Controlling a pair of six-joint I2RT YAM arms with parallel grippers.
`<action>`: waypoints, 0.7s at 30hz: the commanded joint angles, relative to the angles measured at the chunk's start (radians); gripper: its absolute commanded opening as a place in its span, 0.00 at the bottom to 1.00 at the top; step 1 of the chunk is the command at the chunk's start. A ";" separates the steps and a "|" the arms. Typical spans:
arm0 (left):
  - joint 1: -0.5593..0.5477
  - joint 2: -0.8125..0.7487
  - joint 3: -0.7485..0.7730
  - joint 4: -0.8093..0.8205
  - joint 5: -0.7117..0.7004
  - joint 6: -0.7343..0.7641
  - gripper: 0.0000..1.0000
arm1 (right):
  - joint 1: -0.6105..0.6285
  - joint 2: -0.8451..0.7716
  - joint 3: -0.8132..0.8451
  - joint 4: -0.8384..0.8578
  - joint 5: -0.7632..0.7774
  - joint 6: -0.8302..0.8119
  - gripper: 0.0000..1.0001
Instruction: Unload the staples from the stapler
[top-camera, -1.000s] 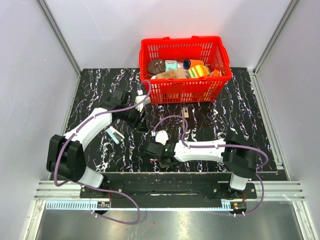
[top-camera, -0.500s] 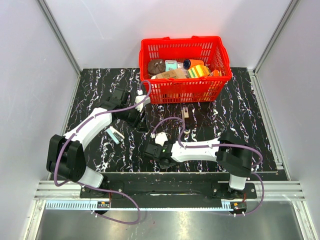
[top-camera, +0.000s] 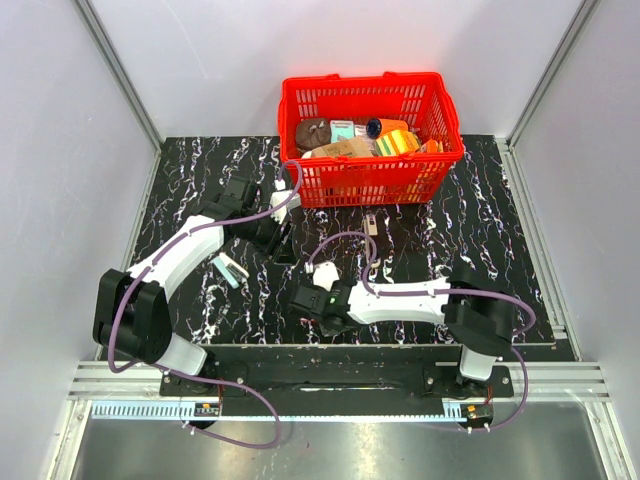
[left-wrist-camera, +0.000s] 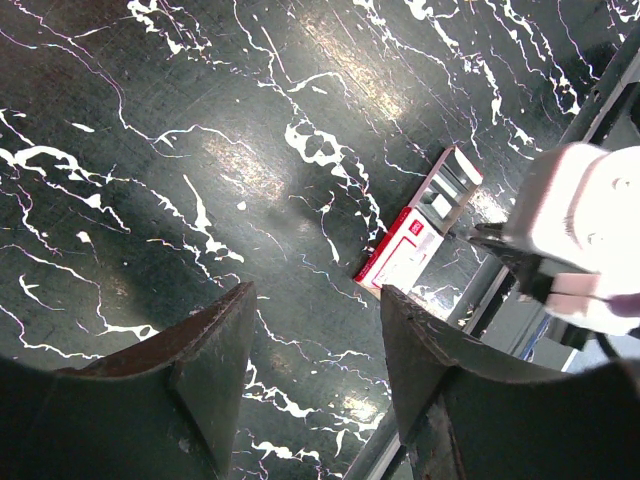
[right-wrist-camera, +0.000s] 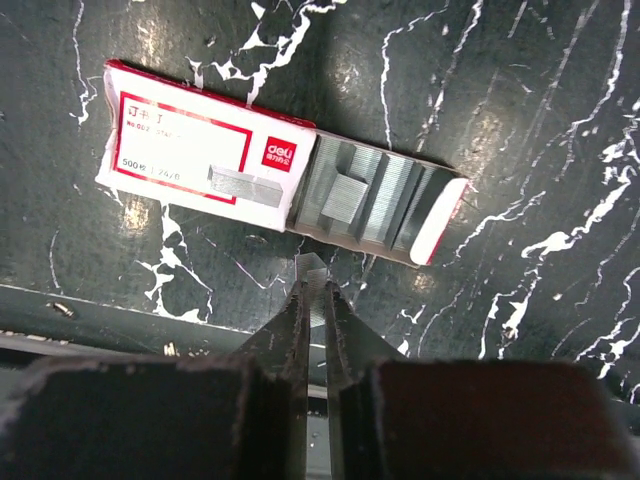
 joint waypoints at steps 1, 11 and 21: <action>0.006 -0.019 -0.005 0.027 0.012 0.008 0.57 | 0.003 -0.088 -0.010 -0.026 0.070 0.050 0.06; 0.008 -0.017 -0.020 0.037 0.003 0.019 0.57 | 0.002 -0.048 0.048 -0.242 0.279 0.187 0.04; 0.006 -0.023 -0.027 0.037 0.006 0.023 0.57 | -0.011 0.030 0.113 -0.293 0.319 0.201 0.06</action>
